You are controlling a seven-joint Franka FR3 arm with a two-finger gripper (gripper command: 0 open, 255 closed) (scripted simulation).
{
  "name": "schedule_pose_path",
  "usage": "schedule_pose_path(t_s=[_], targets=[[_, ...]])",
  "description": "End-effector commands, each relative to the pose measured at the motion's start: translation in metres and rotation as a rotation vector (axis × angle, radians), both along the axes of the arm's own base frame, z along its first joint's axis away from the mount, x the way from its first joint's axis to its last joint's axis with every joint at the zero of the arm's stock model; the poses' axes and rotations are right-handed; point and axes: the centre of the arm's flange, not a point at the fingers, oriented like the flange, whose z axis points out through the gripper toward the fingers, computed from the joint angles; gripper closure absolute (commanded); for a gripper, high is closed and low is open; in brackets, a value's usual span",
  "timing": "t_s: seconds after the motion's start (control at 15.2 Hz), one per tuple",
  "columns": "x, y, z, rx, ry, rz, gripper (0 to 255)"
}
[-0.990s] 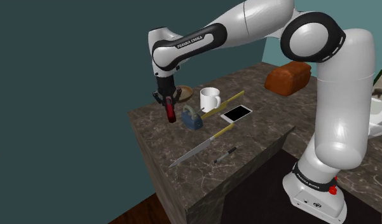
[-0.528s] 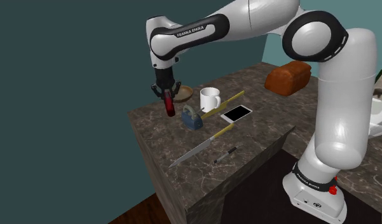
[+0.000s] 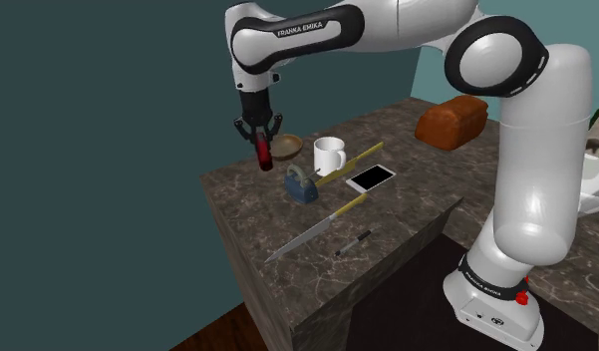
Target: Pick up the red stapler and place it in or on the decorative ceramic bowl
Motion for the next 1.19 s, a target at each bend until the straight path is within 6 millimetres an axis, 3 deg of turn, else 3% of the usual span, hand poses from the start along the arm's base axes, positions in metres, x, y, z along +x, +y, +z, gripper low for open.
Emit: schedule_pose_path(t_s=[0.0, 0.86, 1.12], targets=[[0.008, -0.011, 0.004, 0.0, 0.0, 0.0, 255], [0.102, -0.155, 0.01, 0.0, 0.0, 0.0, 255], [0.106, -0.161, -0.005, 0.0, 0.0, 0.0, 255]])
